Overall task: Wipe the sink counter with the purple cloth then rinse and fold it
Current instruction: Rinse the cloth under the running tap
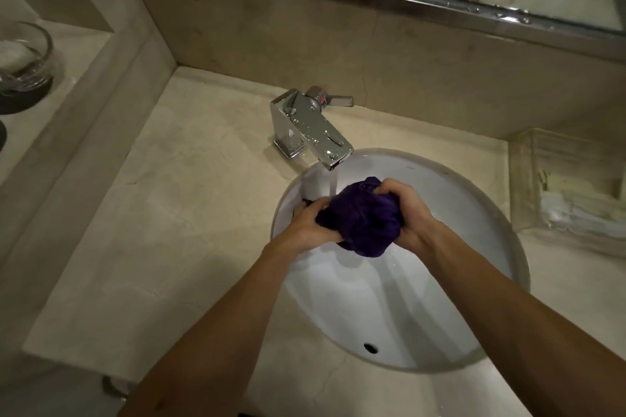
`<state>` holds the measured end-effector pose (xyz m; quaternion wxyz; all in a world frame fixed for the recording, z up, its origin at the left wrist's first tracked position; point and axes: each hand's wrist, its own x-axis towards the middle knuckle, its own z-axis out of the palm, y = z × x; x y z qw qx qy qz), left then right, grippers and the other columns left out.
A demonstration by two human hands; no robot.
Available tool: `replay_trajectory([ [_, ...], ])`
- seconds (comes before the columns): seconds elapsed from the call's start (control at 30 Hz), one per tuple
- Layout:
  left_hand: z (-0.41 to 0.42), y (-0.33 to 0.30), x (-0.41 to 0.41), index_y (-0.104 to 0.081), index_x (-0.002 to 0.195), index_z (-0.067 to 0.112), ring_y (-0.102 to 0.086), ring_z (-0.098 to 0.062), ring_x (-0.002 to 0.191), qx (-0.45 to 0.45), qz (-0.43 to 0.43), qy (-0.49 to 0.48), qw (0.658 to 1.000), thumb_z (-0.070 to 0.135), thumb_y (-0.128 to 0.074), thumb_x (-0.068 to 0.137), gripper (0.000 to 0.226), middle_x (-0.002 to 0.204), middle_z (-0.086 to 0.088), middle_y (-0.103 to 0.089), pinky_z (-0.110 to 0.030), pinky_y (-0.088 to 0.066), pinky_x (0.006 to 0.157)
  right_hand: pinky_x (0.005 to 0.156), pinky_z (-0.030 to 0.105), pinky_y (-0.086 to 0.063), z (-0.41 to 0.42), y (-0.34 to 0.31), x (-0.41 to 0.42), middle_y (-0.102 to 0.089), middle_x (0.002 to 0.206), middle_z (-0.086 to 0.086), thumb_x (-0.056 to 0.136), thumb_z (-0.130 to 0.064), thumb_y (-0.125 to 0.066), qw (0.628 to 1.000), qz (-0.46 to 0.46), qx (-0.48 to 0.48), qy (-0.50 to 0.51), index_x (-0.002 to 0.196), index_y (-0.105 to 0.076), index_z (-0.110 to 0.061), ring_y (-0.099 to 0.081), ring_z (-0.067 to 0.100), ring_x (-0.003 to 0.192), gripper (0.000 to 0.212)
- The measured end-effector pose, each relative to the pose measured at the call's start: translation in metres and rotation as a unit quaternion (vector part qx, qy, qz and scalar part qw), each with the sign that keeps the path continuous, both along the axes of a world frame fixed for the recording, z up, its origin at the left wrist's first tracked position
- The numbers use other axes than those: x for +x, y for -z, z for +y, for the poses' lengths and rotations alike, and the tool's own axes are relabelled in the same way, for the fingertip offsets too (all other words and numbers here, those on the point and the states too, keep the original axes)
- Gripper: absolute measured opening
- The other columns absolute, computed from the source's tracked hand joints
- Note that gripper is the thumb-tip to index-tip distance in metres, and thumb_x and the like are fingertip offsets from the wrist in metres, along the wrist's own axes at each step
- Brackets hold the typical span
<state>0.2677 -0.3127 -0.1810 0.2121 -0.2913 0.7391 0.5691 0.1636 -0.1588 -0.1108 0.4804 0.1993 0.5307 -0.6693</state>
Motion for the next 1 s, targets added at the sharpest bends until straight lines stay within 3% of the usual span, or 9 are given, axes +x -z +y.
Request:
replay_trajectory([
  [0.13,0.010,-0.010,0.007,-0.059,0.101,0.023,-0.068,-0.017,0.094,0.209,0.018,-0.144,0.967,0.016,-0.070,0.083,0.022,0.103,-0.003,-0.067,-0.042,-0.056,0.090,0.091,0.046,-0.054,0.012,0.002,-0.002,-0.065,0.092,0.019,0.074,-0.013,-0.055,0.999,-0.016,-0.035,0.021,0.088,-0.059,-0.003,-0.065,0.035,0.085,0.018],
  [0.23,0.020,-0.020,0.007,-0.055,0.096,0.010,-0.063,-0.024,0.073,0.365,0.005,-0.269,0.891,0.003,-0.052,0.087,0.011,0.088,-0.011,-0.055,-0.059,-0.056,0.090,0.077,0.038,-0.055,0.011,0.007,0.001,-0.066,0.087,0.016,0.081,-0.013,-0.055,0.999,0.031,0.011,-0.001,0.092,-0.060,-0.005,-0.066,0.031,0.080,0.015],
  [0.33,0.030,-0.030,0.003,-0.059,0.099,0.006,-0.064,-0.033,0.084,0.431,0.004,-0.330,0.840,0.021,-0.052,0.092,0.018,0.093,-0.015,-0.062,-0.064,-0.051,0.094,0.081,0.042,-0.056,0.008,0.018,0.011,-0.072,0.095,0.016,0.076,-0.010,-0.067,0.981,0.172,0.075,-0.053,0.101,-0.068,-0.006,-0.067,0.034,0.094,0.025],
  [0.43,0.037,-0.029,-0.004,-0.066,0.120,0.009,-0.071,-0.034,0.102,0.396,-0.004,-0.312,0.863,0.050,-0.069,0.087,0.053,0.114,-0.018,-0.073,-0.063,-0.053,0.093,0.091,0.042,-0.060,0.010,0.023,0.028,-0.075,0.115,0.005,0.084,-0.002,-0.074,0.957,0.244,0.054,-0.147,0.127,-0.065,-0.023,-0.071,0.026,0.108,0.049],
  [0.5,0.038,-0.028,-0.006,-0.062,0.128,0.007,-0.073,-0.033,0.103,0.343,-0.007,-0.309,0.887,0.045,-0.081,0.079,0.064,0.115,-0.019,-0.073,-0.062,-0.057,0.085,0.091,0.038,-0.060,0.012,0.024,0.034,-0.072,0.121,0.004,0.079,0.004,-0.081,0.947,0.257,0.020,-0.192,0.137,-0.054,-0.024,-0.070,0.022,0.111,0.070],
  [0.63,0.044,-0.034,-0.009,-0.063,0.109,0.007,-0.073,-0.033,0.093,0.242,-0.007,-0.306,0.921,0.031,-0.073,0.089,0.033,0.103,-0.020,-0.072,-0.061,-0.059,0.081,0.078,0.041,-0.062,0.009,0.020,0.026,-0.074,0.106,0.017,0.066,0.003,-0.091,0.906,0.282,0.038,-0.314,0.123,-0.057,-0.012,-0.074,0.031,0.093,0.068],
  [0.8,0.043,-0.034,-0.008,-0.055,0.115,0.015,-0.065,-0.015,0.096,0.187,0.004,-0.244,0.952,0.036,-0.059,0.098,0.028,0.112,-0.006,-0.066,-0.039,-0.060,0.079,0.083,0.037,-0.061,-0.005,0.019,0.015,-0.076,0.089,0.002,0.059,-0.010,-0.092,0.815,0.353,0.215,-0.407,0.094,-0.069,-0.023,-0.073,0.019,0.086,0.044],
  [0.87,0.033,-0.034,-0.005,-0.056,0.120,0.018,-0.061,-0.011,0.100,0.141,0.019,-0.196,0.970,0.044,-0.056,0.098,0.035,0.115,0.000,-0.065,-0.030,-0.051,0.079,0.086,0.043,-0.062,-0.006,0.019,0.008,-0.077,0.092,0.010,0.062,-0.011,-0.089,0.835,0.319,0.237,-0.381,0.095,-0.072,-0.014,-0.074,0.026,0.089,0.037],
  [1.0,0.010,-0.031,-0.009,-0.054,0.126,0.025,-0.059,-0.020,0.118,0.186,0.031,-0.227,0.956,0.064,-0.068,0.082,0.060,0.126,0.002,-0.065,-0.051,-0.045,0.102,0.066,0.032,-0.062,-0.002,0.003,-0.005,-0.077,0.100,0.017,0.084,-0.006,-0.073,0.947,0.123,0.114,-0.276,0.108,-0.069,-0.001,-0.076,0.024,0.081,0.025],
])
